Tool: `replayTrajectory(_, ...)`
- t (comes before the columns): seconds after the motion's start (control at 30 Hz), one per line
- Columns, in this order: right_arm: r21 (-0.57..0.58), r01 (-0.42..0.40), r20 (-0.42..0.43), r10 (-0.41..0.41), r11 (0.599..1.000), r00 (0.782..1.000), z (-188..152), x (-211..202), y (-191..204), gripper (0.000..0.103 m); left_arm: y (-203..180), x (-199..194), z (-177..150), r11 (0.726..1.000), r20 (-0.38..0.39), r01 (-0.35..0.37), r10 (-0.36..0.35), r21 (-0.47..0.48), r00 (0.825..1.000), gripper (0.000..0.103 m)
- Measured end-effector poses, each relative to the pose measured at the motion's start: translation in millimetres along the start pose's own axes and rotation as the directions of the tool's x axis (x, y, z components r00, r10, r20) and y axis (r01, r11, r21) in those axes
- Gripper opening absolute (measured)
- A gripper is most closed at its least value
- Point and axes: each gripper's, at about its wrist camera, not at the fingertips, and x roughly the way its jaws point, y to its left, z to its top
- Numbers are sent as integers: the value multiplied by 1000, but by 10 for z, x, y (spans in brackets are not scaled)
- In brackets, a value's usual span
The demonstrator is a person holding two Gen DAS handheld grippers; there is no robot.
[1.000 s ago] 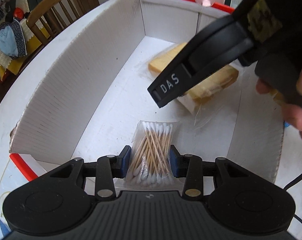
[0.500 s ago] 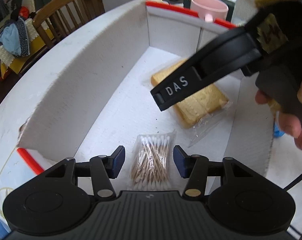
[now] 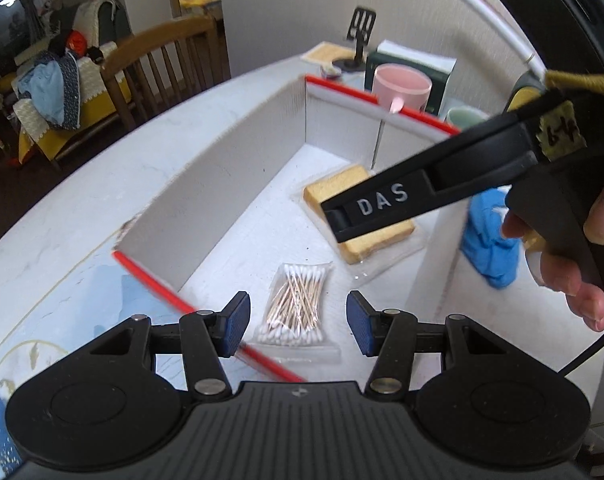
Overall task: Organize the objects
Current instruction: 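Open the left tool over the box while the right tool releases the bread inside, then withdraw both tools from the box back toward the table items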
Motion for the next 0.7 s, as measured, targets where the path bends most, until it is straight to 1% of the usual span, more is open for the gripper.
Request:
replayTrajectory(0.13, -18, -30, 52, 31, 999, 998, -132, -321, 95, 82, 33, -308, -103, 999, 46, 21, -20, -38, 999, 51)
replayTrajectory(0.23, -55, -34, 97, 40, 998, 995, -261, -547, 208, 82, 52, -514, -210, 998, 77, 25, -21, -51, 997, 51)
replayTrajectory(0.37, -75, -52, 150, 63, 996, 987, -450, -813, 350, 82, 109, -839, -413, 998, 119, 25, -18, -62, 993, 51)
replayTrajectory(0.5, -99, -69, 198, 87, 993, 976, -664, -1043, 501, 82, 148, -1081, -618, 998, 152, 18, -9, -60, 988, 51)
replayTrajectory(0.63, -100, -103, 213, 122, 990, 969, -869, -1219, 639, 84, 215, -1294, -805, 996, 170, 21, -6, -86, 985, 51)
replayTrajectory(0.7, -107, -104, 225, 126, 989, 966, -986, -1311, 728, 85, 244, -1385, -891, 996, 178, 19, -2, -89, 984, 52)
